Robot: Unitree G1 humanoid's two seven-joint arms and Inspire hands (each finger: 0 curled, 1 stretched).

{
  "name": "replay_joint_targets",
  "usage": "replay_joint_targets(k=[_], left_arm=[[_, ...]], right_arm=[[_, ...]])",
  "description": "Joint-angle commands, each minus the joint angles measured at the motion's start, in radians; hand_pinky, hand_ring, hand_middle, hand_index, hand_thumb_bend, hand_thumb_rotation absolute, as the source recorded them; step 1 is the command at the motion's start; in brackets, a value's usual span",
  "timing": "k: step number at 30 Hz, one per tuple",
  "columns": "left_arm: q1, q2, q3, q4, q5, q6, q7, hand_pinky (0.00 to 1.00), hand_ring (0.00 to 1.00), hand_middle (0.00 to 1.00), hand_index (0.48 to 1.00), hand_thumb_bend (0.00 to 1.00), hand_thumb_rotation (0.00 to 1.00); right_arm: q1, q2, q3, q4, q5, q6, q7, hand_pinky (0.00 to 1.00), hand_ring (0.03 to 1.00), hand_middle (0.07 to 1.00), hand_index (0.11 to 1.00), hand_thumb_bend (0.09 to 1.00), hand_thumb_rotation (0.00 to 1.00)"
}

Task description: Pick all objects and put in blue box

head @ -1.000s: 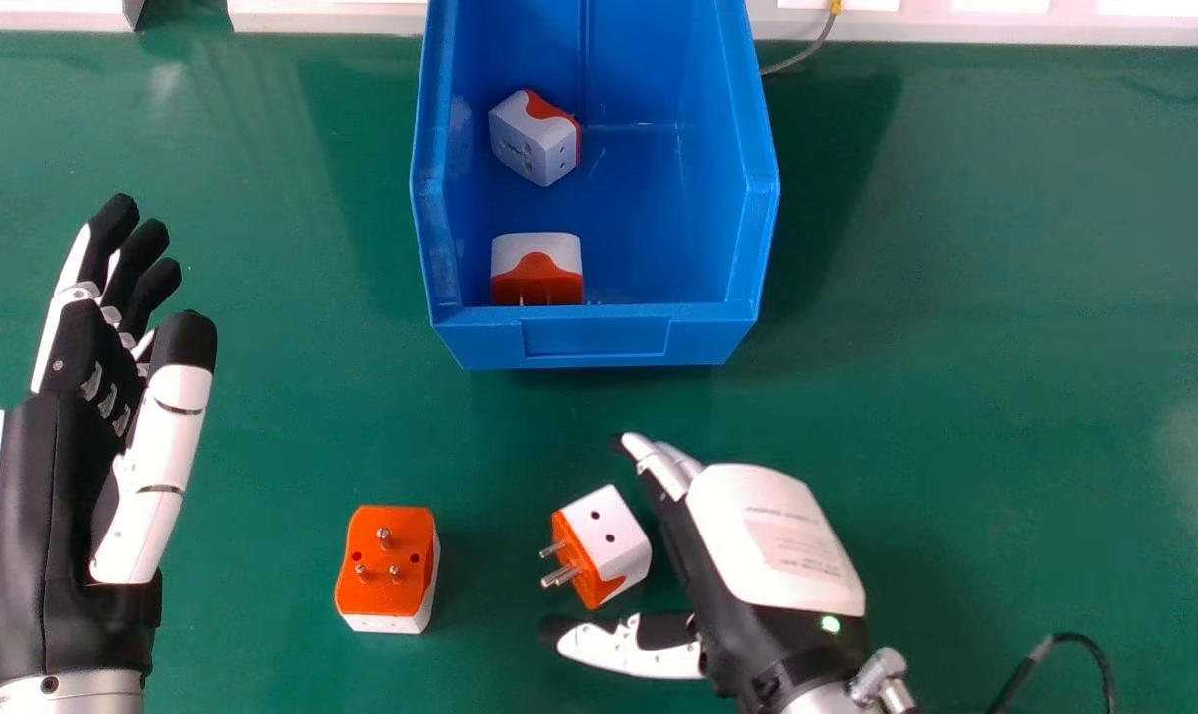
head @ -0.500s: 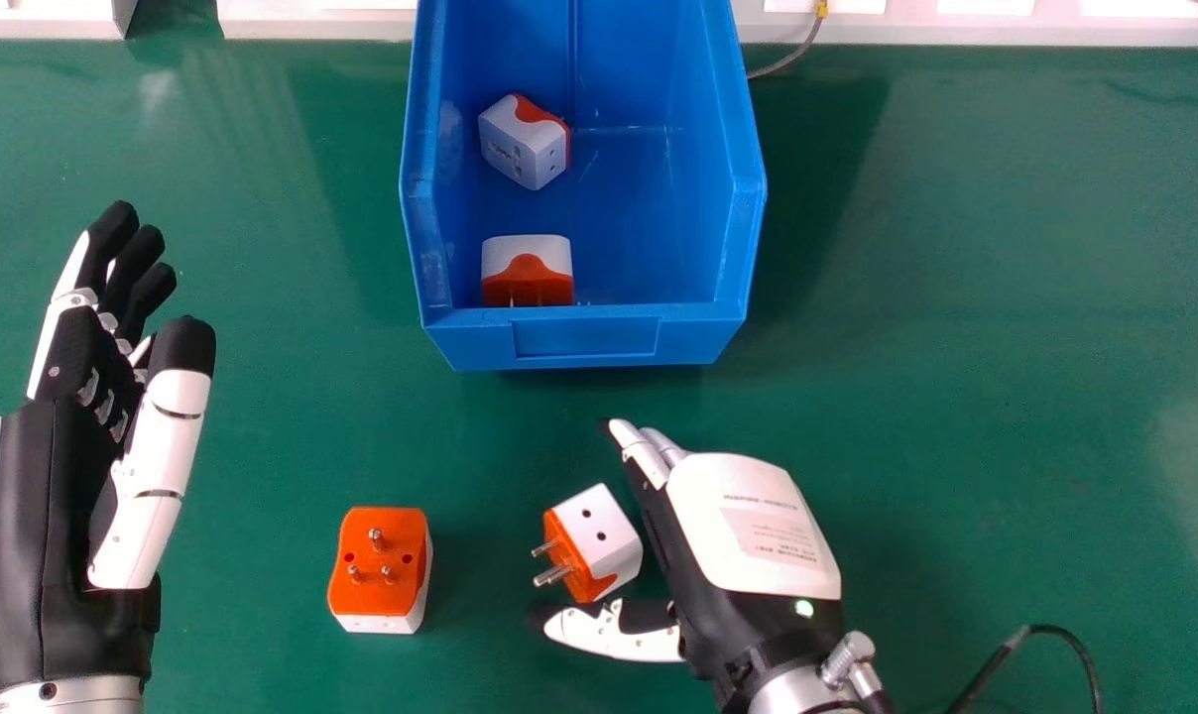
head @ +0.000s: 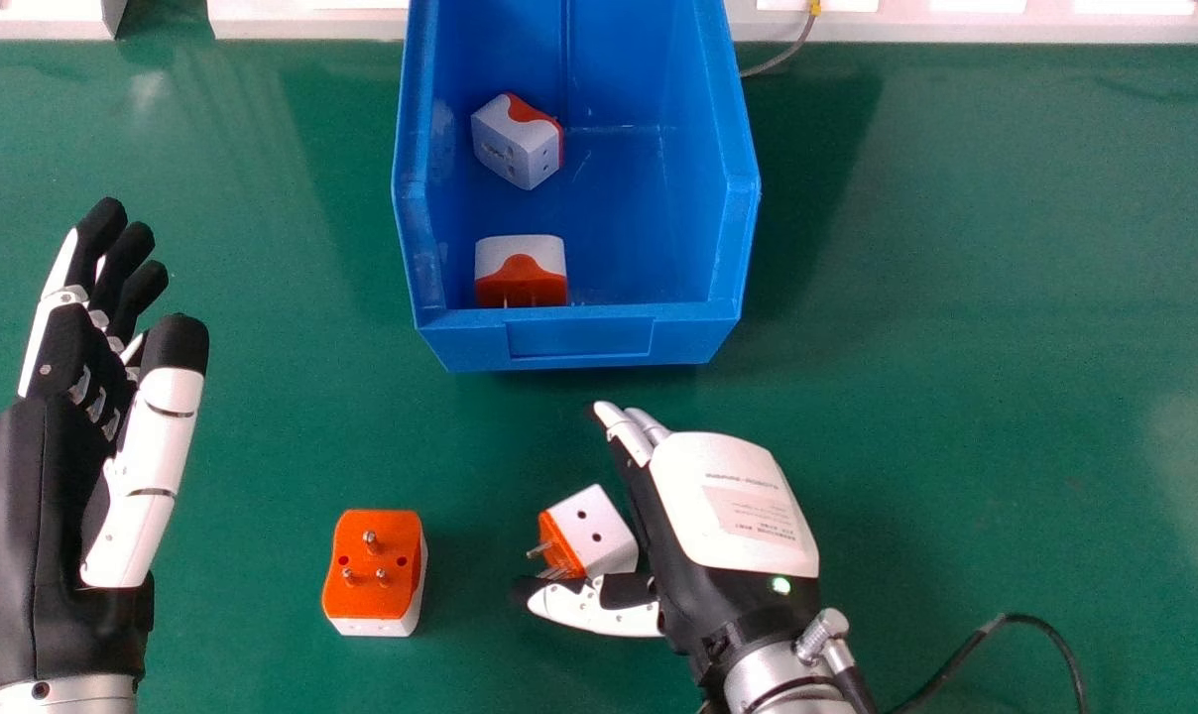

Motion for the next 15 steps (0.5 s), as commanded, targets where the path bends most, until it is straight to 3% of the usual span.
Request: replay_joint_targets(k=[1, 9, 15], left_arm=[[-0.002, 0.008, 0.008, -0.028, -0.001, -0.004, 0.004, 0.85, 0.92, 0.93, 0.933, 0.63, 0.75], [-0.008, 0.007, 0.011, -0.037, 0.007, 0.005, 0.010, 0.84, 0.91, 0.92, 0.930, 0.62, 0.75], [-0.009, 0.009, 0.012, -0.039, -0.002, 0.007, 0.008, 0.84, 0.90, 0.92, 0.929, 0.61, 0.75]], right_arm=[[0.010, 0.054, 0.050, 0.014, 0.038, -0.010, 0.026, 0.73, 0.835, 0.886, 0.883, 0.555, 0.51], [0.003, 0.036, 0.061, 0.012, 0.029, -0.005, 0.049, 0.72, 0.832, 0.883, 0.879, 0.561, 0.50], [-0.002, 0.011, 0.069, 0.007, 0.023, -0.009, 0.087, 0.73, 0.834, 0.885, 0.879, 0.567, 0.50]])
